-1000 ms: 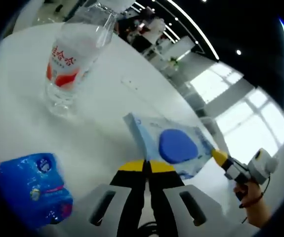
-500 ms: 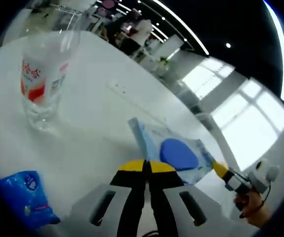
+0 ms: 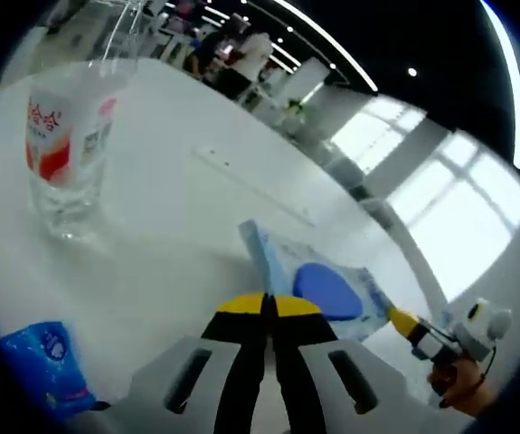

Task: Arrange the tabletop items into an orderly group along one side of the table until the central work area is clear of visible clutter.

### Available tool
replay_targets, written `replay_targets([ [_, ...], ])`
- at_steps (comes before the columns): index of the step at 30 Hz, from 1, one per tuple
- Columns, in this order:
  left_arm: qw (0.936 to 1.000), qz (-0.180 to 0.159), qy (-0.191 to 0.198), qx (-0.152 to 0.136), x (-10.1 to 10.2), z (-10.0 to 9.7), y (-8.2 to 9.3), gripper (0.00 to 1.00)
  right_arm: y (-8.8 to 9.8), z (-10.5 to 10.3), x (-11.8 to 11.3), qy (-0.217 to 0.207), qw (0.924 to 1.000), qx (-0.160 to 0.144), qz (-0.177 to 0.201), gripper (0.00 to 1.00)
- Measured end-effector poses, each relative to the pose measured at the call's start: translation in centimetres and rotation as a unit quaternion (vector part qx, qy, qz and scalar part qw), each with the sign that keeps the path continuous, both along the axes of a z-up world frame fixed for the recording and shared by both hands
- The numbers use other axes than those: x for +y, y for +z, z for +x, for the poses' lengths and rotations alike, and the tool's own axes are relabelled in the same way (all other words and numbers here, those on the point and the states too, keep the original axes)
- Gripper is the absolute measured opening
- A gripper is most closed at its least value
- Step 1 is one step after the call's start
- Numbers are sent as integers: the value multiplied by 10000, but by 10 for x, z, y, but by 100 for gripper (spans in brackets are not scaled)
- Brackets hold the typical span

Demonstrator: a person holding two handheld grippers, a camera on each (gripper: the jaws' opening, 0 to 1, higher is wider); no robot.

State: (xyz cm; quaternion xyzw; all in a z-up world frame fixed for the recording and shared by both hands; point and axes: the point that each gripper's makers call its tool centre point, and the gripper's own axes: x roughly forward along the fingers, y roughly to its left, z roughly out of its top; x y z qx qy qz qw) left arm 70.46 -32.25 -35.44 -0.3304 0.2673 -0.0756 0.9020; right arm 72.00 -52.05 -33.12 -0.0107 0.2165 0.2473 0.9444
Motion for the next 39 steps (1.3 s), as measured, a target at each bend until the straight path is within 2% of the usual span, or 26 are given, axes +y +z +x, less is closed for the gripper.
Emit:
replay_targets([
  [3, 10000, 39, -31, 17, 1, 0, -7, 0, -6, 1, -1, -43, 9999, 42, 136, 1],
  [10, 9998, 167, -71, 39, 1, -2, -22, 0, -23, 4, -2, -75, 9997, 185, 152, 1],
  [14, 9999, 93, -8, 44, 2, -3, -26, 0, -32, 6, -5, -151, 9989, 284, 337, 1],
  [19, 9996, 269, -7, 13, 2, -2, -26, 0, -49, 1, -6, -243, 9982, 423, 346, 1],
  [25, 9993, 370, -4, 28, 3, -4, -28, 0, -52, 0, -9, -369, 9964, 480, 600, 1],
  [30, 9990, 456, 15, 33, 4, -4, -29, 0, -53, -1, -8, -353, 9968, 478, 528, 1],
  [36, 9965, 828, 53, -33, 5, -4, -30, 0, -56, -2, -8, -408, 9965, 548, 488, 2],
  [39, 9959, 899, 85, -32, 5, -4, -30, 0, -56, -2, -7, -359, 9978, 479, 298, 2],
])
